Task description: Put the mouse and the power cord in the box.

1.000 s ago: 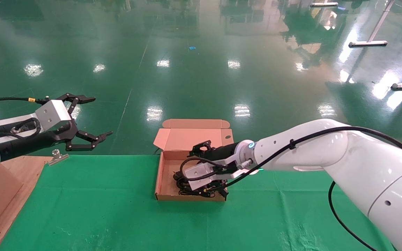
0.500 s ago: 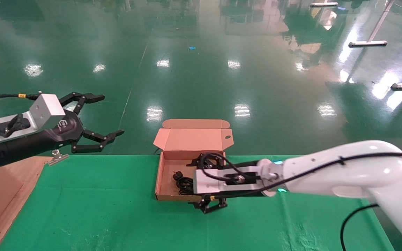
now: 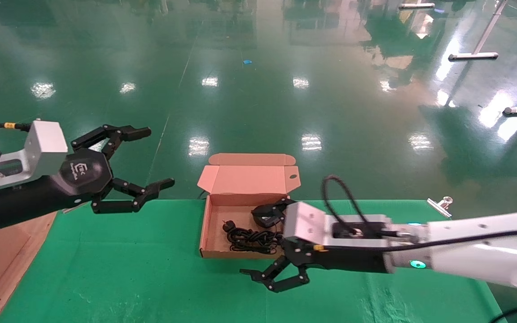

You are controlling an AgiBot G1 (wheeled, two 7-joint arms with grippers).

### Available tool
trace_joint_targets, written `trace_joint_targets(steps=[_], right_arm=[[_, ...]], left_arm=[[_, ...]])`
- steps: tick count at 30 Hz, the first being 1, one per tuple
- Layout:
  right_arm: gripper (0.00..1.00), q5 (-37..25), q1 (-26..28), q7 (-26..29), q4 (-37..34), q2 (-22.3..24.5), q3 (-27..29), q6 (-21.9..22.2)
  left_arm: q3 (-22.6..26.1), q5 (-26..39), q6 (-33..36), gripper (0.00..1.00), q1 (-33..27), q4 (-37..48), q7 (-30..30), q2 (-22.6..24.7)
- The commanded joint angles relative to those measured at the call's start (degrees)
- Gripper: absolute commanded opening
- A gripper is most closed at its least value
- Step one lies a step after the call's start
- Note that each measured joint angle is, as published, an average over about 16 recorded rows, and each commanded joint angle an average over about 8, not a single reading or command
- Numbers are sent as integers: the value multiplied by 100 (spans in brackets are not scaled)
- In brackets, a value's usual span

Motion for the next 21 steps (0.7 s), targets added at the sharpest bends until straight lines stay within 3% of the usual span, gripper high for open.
trace_joint_targets(steps=[1, 21], right_arm=[[100, 138, -118, 135, 132, 144, 184, -138], [100, 1528, -1312, 1493, 1468, 1595, 2038, -1528]], left_arm=[[-66, -49, 48, 100, 118, -240, -208, -57], [-734, -546, 536, 100, 1311, -2664, -2301, -636]])
